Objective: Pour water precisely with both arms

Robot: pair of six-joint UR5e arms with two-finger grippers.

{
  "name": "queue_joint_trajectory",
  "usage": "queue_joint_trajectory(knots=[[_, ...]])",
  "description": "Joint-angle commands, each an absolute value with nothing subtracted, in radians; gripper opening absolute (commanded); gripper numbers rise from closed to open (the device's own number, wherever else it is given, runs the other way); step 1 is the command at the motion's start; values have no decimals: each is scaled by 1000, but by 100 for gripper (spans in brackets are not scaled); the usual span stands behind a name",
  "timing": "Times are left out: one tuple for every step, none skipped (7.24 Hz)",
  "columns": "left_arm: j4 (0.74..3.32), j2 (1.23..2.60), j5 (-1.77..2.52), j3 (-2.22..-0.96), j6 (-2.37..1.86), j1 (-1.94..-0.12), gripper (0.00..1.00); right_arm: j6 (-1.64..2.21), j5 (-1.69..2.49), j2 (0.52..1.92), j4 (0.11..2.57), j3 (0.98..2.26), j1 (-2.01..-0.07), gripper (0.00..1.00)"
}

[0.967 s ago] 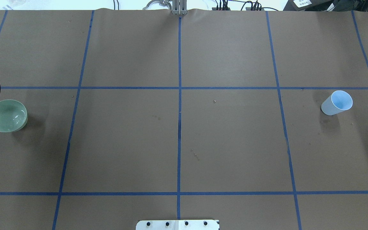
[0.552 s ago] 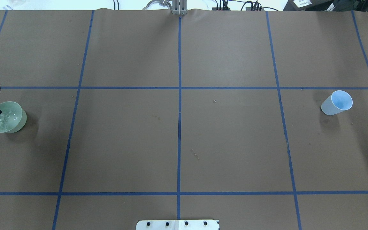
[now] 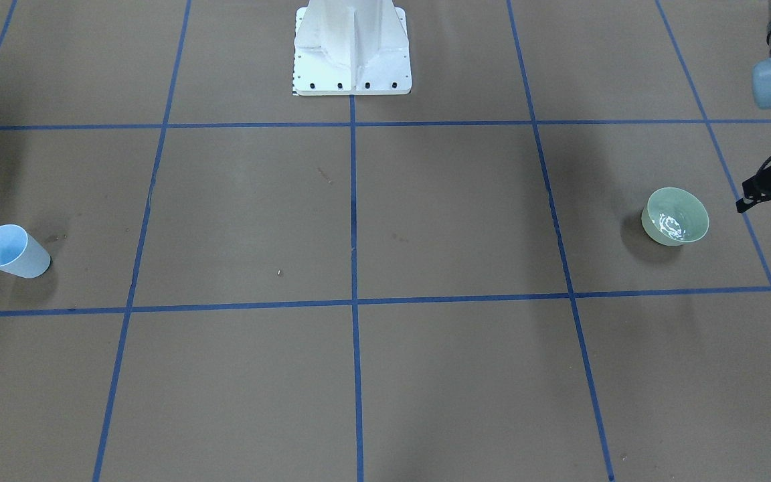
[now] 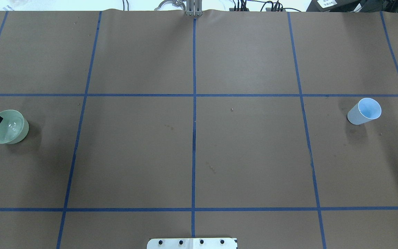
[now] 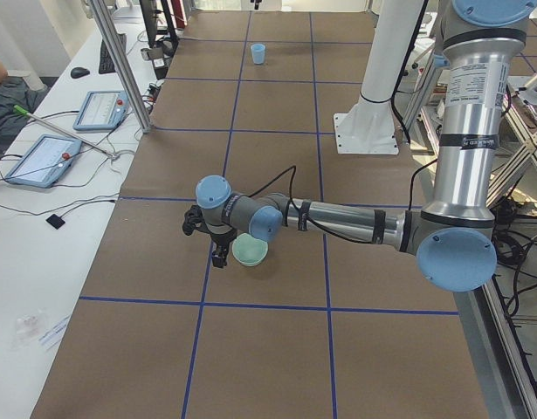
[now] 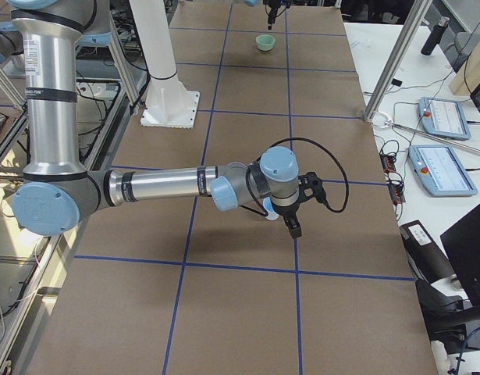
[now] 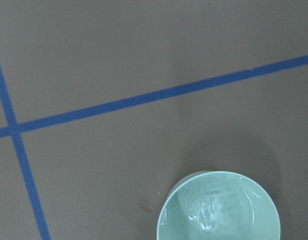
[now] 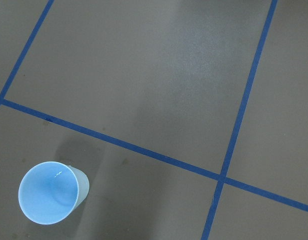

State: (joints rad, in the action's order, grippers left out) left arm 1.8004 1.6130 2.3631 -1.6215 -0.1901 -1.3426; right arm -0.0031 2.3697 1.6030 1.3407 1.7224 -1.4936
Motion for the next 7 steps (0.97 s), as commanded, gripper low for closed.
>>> queue_joint_trajectory(knots=[[1690,1618,2364,-1699,-183,-1431,99,-26,2368,1603,1400,1721,-1496,100],[1666,1609,2344,-1704,-114,-1442,99,-40,2370,1597,1449,1726,-1520,100],[1642,1609,2350,-1707,-39,-1451,99,-49,2359,1597,1453,1727,-1494,100],[1640,1609,2349,-1688,-32,-1459,99,-49,2359,1595,1465,1726,-1477,100],[1640,1606,2353,-1669,-31,-1459,99,-51,2355,1595,1483,1726,-1462,100],[1640,1606,2358,-1672,-29,-1463,99,-51,2352,1594,1486,1726,-1453,100],[1625,1605,2356,-1658,-3,-1466,99,-51,2344,1595,1485,1726,-1448,100]])
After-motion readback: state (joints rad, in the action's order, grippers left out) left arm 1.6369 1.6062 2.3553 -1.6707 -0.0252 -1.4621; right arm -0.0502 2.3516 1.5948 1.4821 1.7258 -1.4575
